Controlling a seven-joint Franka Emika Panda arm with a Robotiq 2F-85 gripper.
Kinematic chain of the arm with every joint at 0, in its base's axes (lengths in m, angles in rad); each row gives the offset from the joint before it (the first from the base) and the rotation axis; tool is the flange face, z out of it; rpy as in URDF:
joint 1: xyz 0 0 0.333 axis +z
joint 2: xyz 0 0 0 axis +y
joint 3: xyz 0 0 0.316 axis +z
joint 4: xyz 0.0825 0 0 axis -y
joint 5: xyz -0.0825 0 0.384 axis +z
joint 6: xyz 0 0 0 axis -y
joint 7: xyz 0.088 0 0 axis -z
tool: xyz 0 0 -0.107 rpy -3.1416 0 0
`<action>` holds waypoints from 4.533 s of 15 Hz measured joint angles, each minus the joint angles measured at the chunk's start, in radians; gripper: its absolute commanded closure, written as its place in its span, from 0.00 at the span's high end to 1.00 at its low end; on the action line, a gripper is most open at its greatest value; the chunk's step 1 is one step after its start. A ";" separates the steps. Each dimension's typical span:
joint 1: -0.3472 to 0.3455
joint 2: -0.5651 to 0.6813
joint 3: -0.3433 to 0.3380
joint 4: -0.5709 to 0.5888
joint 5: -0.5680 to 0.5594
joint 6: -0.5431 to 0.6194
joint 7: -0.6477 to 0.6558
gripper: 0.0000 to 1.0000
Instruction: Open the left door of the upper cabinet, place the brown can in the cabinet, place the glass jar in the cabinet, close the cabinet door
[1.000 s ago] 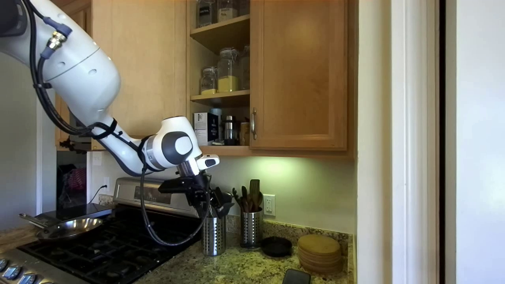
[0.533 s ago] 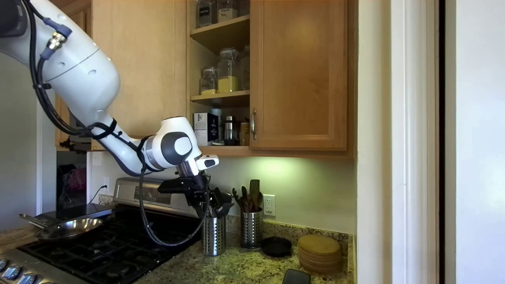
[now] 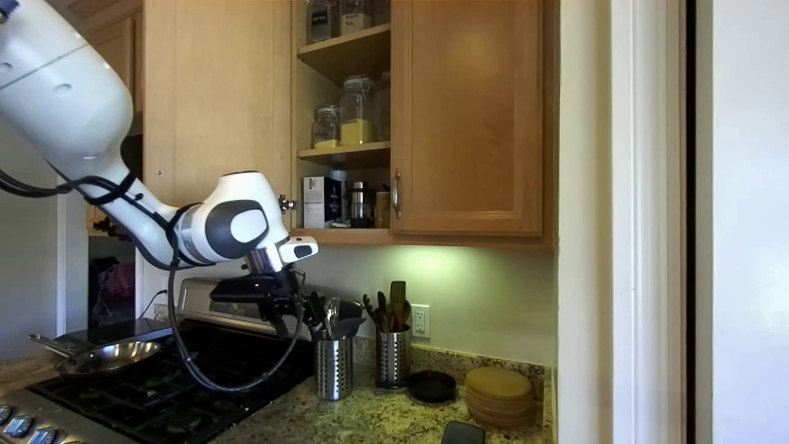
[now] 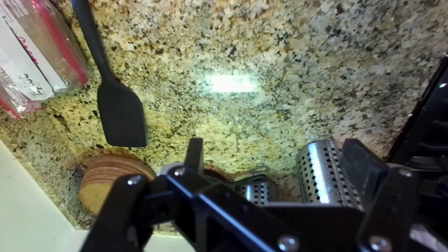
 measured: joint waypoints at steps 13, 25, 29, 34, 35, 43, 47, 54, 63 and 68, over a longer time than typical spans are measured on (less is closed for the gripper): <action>0.162 -0.441 -0.011 -0.223 0.204 -0.005 -0.279 1.00; 0.366 -0.512 0.032 -0.146 0.267 0.011 -0.313 1.00; 0.378 -0.504 0.055 -0.126 0.268 0.029 -0.311 1.00; 0.377 -0.466 0.056 -0.092 0.284 0.065 -0.300 1.00; 0.379 -0.456 0.055 -0.082 0.289 0.065 -0.301 1.00; 0.376 -0.429 0.049 -0.072 0.290 0.082 -0.313 1.00; 0.380 -0.441 0.058 -0.070 0.291 0.069 -0.310 1.00; 0.423 -0.569 0.109 -0.058 0.298 -0.022 -0.301 1.00; 0.401 -0.593 0.347 0.109 0.289 -0.041 -0.081 1.00; 0.269 -0.586 0.453 0.190 0.235 -0.038 0.019 0.64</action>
